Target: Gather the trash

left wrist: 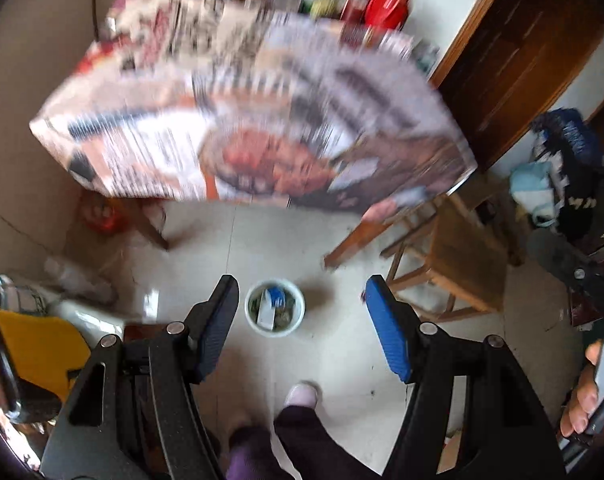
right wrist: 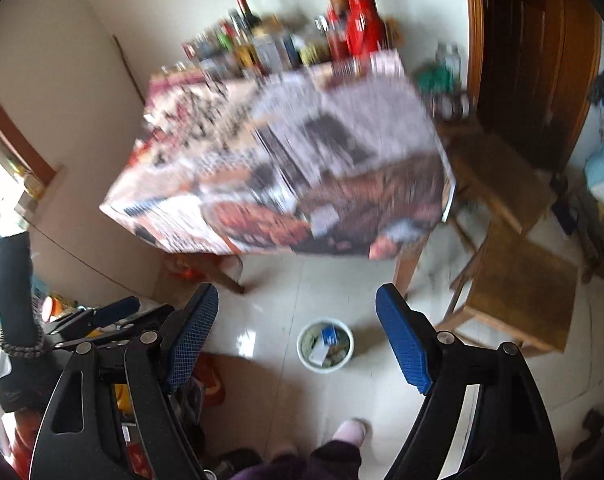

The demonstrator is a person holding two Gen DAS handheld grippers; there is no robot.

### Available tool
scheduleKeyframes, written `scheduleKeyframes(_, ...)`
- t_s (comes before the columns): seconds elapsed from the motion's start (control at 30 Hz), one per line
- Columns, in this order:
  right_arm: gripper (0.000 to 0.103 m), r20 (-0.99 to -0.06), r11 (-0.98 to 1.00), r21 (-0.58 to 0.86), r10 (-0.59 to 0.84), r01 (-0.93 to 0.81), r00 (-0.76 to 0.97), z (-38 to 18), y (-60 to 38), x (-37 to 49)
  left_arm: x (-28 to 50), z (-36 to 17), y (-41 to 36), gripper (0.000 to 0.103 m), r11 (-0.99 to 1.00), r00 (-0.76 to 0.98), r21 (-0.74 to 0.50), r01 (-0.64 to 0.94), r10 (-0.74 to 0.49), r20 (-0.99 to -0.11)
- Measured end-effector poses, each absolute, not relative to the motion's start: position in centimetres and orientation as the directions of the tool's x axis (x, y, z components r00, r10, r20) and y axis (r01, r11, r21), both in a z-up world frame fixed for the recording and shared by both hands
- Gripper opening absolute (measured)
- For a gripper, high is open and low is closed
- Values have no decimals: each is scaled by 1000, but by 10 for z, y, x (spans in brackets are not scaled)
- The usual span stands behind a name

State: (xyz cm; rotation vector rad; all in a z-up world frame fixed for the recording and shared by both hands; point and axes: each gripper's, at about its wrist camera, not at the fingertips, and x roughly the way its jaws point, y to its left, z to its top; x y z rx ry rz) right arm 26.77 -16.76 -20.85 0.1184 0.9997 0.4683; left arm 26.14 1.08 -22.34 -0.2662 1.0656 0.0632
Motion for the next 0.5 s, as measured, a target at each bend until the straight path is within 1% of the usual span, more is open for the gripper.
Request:
scheduleKeyframes(0.1, 79, -725, 898, 283, 430, -337, 537, -165, -170, 243, 239, -170, 9, 65, 975, 578, -178, -129, -72, -813)
scheduleKeyframes(0.2, 79, -648, 905, 255, 421, -340, 635, -120, -171, 206, 212, -121, 8, 65, 985, 669, -158, -71, -70, -740)
scheduleKeyframes(0.3, 79, -587, 909, 242, 415, -339, 695, -88, -170, 173, 175, -76, 9, 65, 991, 750, -131, -20, -72, -658)
scheduleKeyframes(0.4, 79, -523, 897, 249, 442, -365, 729, -62, -165, 141, 139, -43, 14, 65, 992, 802, -127, 4, -79, -592)
scheduleKeyframes(0.47, 79, -489, 895, 233, 445, -379, 750, -50, -161, 122, 114, -26, 18, 68, 992, 831, -128, 11, -80, -550)
scheduleKeyframes(0.5, 79, -471, 896, 220, 443, -385, 763, -43, -159, 111, 100, -17, 21, 72, 991, 847, -131, 13, -80, -526)
